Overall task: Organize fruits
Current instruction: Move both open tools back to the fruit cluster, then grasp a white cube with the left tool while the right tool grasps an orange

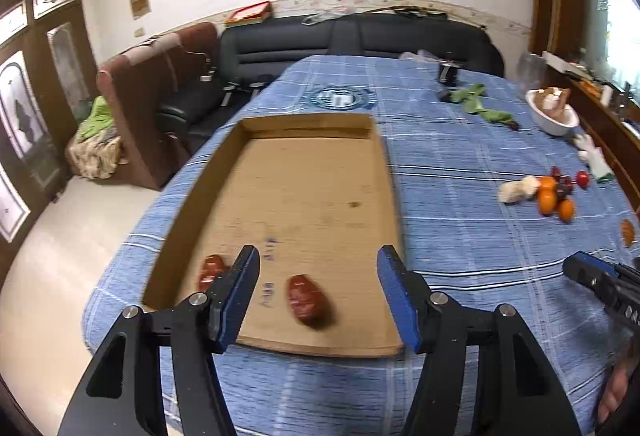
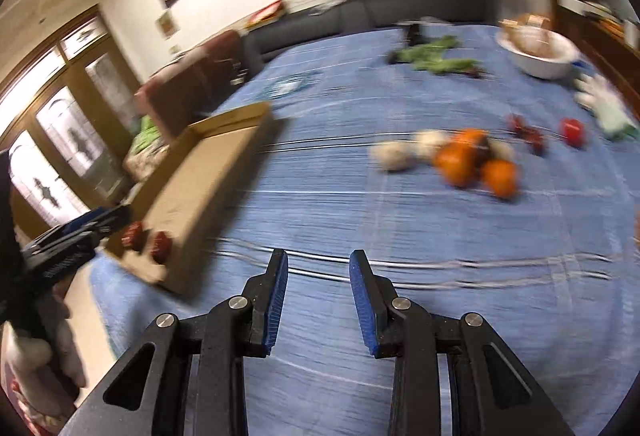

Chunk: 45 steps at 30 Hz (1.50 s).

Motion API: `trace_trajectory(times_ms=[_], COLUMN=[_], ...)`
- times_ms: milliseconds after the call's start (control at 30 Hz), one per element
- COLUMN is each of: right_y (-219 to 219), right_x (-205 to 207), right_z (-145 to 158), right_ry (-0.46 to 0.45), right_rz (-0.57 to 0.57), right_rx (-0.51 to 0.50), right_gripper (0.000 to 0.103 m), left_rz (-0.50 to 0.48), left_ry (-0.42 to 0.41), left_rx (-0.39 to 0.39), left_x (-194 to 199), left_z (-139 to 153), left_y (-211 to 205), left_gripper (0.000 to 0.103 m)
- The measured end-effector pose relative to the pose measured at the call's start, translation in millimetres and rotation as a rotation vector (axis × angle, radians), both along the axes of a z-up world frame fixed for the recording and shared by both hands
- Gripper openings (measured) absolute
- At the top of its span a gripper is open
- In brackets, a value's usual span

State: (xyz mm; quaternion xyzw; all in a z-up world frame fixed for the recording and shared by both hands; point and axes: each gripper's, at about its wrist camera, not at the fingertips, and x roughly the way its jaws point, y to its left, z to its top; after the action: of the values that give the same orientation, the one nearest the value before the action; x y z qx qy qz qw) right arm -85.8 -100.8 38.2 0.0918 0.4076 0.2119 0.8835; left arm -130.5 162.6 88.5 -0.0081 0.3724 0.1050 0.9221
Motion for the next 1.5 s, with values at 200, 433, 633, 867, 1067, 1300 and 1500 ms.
trace_trajectory(times_ms=[200, 433, 633, 867, 1067, 1300, 1500], right_y=[-67.7, -96.4, -73.8, -62.2, -59.4, -50.1, -45.3], right_x=[10.3, 37.1, 70.3, 92.7, 100.6, 108.3, 107.7], right_z=[-2.2, -7.0, -13.2, -28.6, -34.3, -35.3, -35.1], right_ry=[0.017, 0.028, 0.039, 0.051, 0.055, 0.047, 0.039], right_rz=[-0.141, -0.190, -0.116, -0.092, -0.079, -0.076, -0.084], right_rx=[-0.014, -0.013, -0.049, -0.103, -0.106, -0.126, -0.154], right_gripper=[0.035, 0.035, 0.037, 0.037, 0.037, 0.037, 0.036], left_rz=[-0.102, -0.206, -0.289, -0.407, -0.487, -0.526, -0.495], left_ry=[0.026, 0.084, 0.107, 0.167, 0.211, 0.209, 0.192], left_rx=[-0.056, -0.121, -0.140, -0.146, -0.091, -0.046, -0.031], left_x=[22.9, 52.4, 102.3, 155.9, 180.9, 190.3, 184.6], left_z=[-5.3, -19.7, -33.2, -56.7, -78.9, -83.4, -81.5], left_y=[-32.8, -69.4, -97.5, -129.0, -155.3, -173.7, -175.4], left_gripper=[0.062, 0.062, 0.062, 0.062, 0.061, 0.062, 0.033])
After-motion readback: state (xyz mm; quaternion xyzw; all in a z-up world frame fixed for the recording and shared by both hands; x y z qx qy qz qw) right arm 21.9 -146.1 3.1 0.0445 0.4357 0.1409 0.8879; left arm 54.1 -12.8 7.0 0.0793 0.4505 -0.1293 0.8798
